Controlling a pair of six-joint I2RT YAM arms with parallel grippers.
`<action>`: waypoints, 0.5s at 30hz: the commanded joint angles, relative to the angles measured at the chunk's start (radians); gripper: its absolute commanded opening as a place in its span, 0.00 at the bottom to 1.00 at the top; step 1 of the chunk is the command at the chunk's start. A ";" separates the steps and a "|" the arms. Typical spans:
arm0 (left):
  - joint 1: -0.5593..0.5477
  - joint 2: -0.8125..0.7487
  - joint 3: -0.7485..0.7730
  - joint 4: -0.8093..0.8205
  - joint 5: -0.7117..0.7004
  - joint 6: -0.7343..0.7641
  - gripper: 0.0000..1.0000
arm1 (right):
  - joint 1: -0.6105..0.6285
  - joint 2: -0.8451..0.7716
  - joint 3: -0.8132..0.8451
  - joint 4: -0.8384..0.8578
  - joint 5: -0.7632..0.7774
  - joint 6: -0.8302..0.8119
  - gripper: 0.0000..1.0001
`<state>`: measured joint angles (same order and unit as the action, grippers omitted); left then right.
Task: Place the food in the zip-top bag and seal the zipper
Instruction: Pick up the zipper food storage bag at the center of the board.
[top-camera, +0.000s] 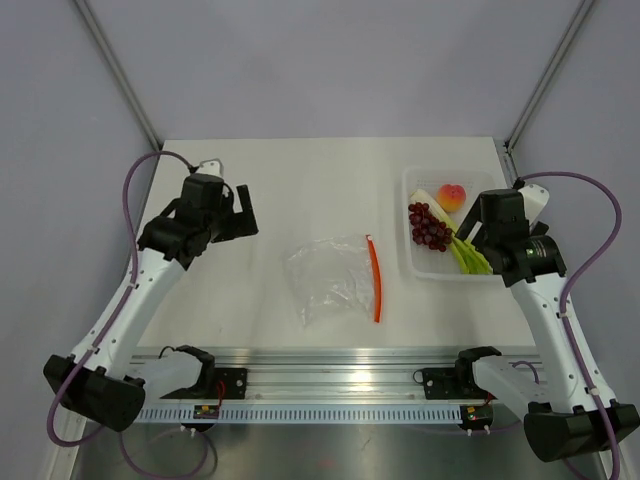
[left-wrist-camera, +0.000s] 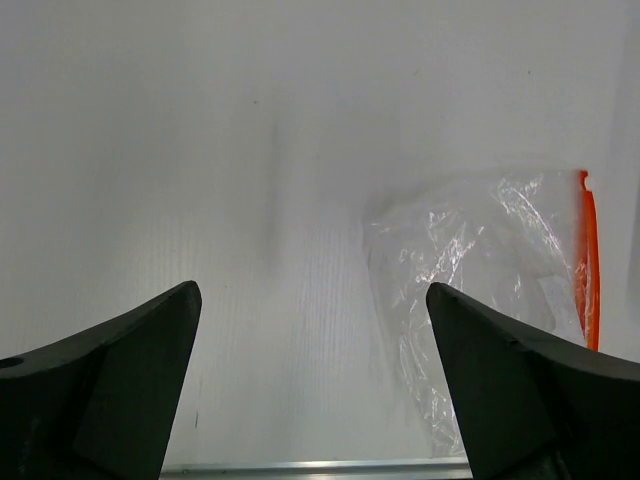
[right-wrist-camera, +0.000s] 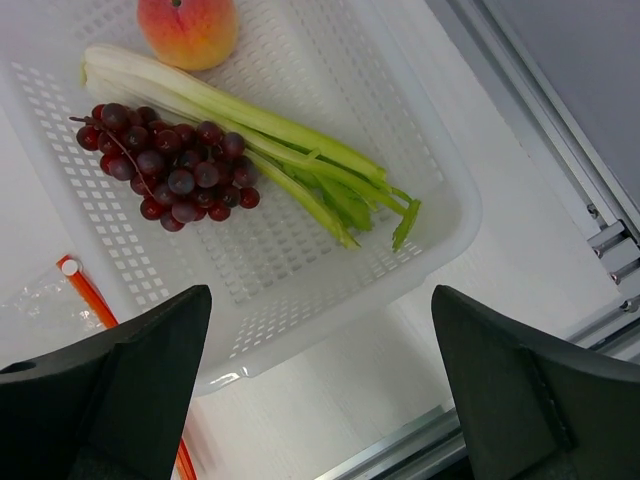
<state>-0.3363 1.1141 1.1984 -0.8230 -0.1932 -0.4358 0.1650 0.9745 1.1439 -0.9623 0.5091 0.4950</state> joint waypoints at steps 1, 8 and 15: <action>-0.123 0.047 0.055 -0.005 -0.067 0.023 0.99 | -0.002 -0.008 -0.004 0.037 -0.030 -0.003 0.99; -0.390 0.160 0.119 0.024 -0.028 0.029 0.99 | -0.001 -0.013 -0.006 0.037 -0.067 -0.007 0.99; -0.573 0.274 0.081 0.102 0.007 -0.003 0.95 | -0.001 -0.037 -0.006 0.031 -0.106 -0.012 0.99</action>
<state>-0.8738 1.3624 1.2804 -0.8047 -0.2169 -0.4187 0.1650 0.9657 1.1370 -0.9619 0.4320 0.4934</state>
